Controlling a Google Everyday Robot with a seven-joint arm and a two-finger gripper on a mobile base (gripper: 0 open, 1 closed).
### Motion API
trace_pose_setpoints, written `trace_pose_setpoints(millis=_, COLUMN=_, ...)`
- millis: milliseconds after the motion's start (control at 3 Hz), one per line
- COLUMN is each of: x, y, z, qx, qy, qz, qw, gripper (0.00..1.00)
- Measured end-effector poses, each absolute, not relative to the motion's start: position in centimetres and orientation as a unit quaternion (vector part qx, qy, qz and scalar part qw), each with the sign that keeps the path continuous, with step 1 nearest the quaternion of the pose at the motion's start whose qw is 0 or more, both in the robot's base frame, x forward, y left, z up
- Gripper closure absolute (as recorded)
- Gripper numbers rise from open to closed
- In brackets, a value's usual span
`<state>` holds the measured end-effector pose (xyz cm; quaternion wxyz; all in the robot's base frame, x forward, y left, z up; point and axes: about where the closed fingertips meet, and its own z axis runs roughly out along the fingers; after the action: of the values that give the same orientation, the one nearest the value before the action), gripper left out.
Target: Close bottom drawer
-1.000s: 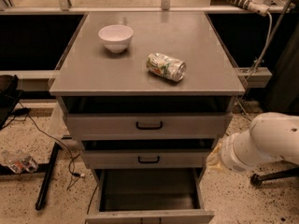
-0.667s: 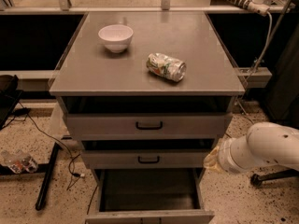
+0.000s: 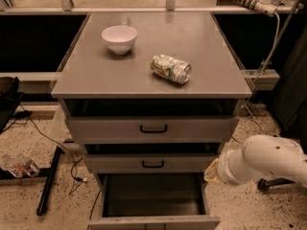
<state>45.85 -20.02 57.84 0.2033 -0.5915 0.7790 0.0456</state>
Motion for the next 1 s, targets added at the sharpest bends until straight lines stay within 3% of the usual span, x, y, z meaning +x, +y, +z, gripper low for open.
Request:
trace_pose_setpoints(millis=333, x=44.4, y=-19.4, z=52.4, qx=-0.589, qy=0.788, qz=0.042, qw=0.177, gripper=1.0)
trace_pose_setpoints(millis=1000, x=42.3, y=-19.4, z=40.5, qx=-0.562, qy=0.802, qz=0.069, qw=0.191, gripper=1.0)
